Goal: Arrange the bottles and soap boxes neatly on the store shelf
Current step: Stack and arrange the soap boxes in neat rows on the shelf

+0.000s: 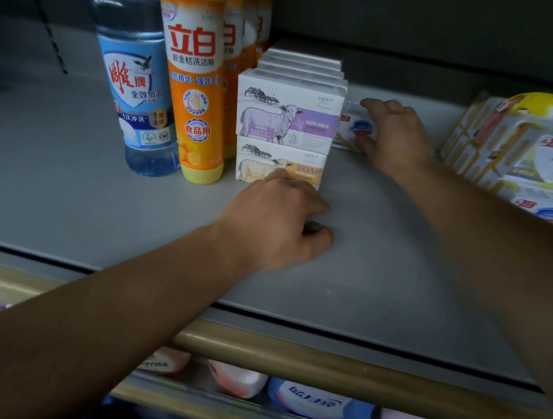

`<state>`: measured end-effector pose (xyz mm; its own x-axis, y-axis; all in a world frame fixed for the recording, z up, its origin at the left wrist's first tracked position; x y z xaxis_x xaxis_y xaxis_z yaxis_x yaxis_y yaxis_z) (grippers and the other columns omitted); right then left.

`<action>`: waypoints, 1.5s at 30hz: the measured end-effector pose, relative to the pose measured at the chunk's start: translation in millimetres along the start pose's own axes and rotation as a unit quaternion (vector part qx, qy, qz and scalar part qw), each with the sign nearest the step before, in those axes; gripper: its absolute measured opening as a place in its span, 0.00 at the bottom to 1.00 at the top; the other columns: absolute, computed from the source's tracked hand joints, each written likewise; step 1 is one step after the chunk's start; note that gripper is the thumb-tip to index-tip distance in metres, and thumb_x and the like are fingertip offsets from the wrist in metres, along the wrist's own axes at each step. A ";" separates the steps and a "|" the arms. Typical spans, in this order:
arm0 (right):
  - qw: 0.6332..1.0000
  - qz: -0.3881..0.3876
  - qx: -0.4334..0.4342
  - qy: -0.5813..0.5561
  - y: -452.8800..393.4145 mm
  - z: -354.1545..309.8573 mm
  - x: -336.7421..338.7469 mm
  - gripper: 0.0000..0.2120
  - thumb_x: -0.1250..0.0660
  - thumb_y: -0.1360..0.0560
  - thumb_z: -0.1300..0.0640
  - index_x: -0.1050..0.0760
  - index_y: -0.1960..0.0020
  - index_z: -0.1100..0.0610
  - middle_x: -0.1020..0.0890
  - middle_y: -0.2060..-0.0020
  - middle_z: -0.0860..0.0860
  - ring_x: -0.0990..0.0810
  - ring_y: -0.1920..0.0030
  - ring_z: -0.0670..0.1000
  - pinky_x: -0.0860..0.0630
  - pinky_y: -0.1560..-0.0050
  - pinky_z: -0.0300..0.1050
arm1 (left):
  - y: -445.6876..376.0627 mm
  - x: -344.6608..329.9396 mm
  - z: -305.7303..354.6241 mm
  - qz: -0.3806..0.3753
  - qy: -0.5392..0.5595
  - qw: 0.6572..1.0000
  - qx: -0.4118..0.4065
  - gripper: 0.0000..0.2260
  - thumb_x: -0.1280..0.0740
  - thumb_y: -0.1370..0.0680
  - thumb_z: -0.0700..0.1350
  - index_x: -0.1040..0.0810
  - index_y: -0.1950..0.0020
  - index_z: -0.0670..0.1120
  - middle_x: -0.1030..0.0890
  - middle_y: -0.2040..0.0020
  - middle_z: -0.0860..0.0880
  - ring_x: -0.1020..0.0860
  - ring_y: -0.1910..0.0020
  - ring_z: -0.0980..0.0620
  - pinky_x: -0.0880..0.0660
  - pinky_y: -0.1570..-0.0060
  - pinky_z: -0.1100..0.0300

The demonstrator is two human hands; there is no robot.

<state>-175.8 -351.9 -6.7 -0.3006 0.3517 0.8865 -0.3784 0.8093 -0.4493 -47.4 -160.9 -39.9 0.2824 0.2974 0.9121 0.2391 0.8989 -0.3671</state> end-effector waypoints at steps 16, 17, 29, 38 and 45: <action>0.988 -0.062 -0.134 -0.040 233.2 45.7 107.4 0.23 0.38 0.23 0.43 0.28 0.31 0.52 0.27 0.32 0.54 0.30 0.31 0.56 0.35 0.33 0.46 | 2.1 5.7 23.2 -0.094 -0.097 0.991 -0.023 0.17 0.44 0.22 0.53 0.23 0.40 0.46 0.21 0.40 0.47 0.26 0.41 0.43 0.24 0.47 0.51; 0.984 -0.065 -0.162 -0.032 244.5 60.0 113.0 0.23 0.38 0.22 0.44 0.29 0.30 0.53 0.27 0.32 0.55 0.30 0.31 0.57 0.35 0.33 0.47 | 0.5 7.9 31.0 -0.094 -0.088 0.991 -0.033 0.17 0.42 0.22 0.52 0.24 0.39 0.46 0.21 0.40 0.47 0.25 0.40 0.43 0.24 0.46 0.50; 0.957 -0.094 -0.272 0.035 287.8 115.3 111.5 0.25 0.46 0.23 0.36 0.29 0.35 0.50 0.27 0.35 0.53 0.29 0.36 0.59 0.32 0.35 0.51 | -60.2 -11.6 134.6 0.026 0.143 0.989 -0.037 0.17 0.31 0.25 0.47 0.23 0.37 0.47 0.19 0.43 0.48 0.21 0.47 0.46 0.27 0.44 0.58; 0.962 -0.071 -0.262 0.036 287.1 120.1 110.4 0.25 0.47 0.24 0.37 0.29 0.34 0.49 0.26 0.38 0.51 0.30 0.36 0.57 0.34 0.37 0.51 | -135.6 -56.9 171.7 0.032 0.080 0.996 -0.032 0.27 0.31 0.25 0.52 0.31 0.27 0.51 0.30 0.36 0.42 0.28 0.38 0.41 0.29 0.37 0.51; 0.962 -0.063 -0.264 0.035 287.2 120.7 110.3 0.23 0.46 0.24 0.38 0.28 0.37 0.50 0.26 0.40 0.51 0.30 0.37 0.57 0.35 0.37 0.51 | -132.7 -66.3 176.6 0.108 0.101 0.988 -0.054 0.18 0.30 0.26 0.45 0.25 0.36 0.49 0.30 0.39 0.44 0.29 0.41 0.41 0.28 0.41 0.51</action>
<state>-423.4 -137.5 -51.4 -0.2138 0.2510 0.9441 0.0950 0.9672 -0.2356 -261.9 -243.0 -19.4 0.5141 0.3980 0.7598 0.2478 0.7792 -0.5757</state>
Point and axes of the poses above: each hand's wrist, its own y-axis away from the middle knuckle, its own x-axis out of the back of the hand, z = x × y, the point moved 6 cm from there along -y, towards the middle knuckle
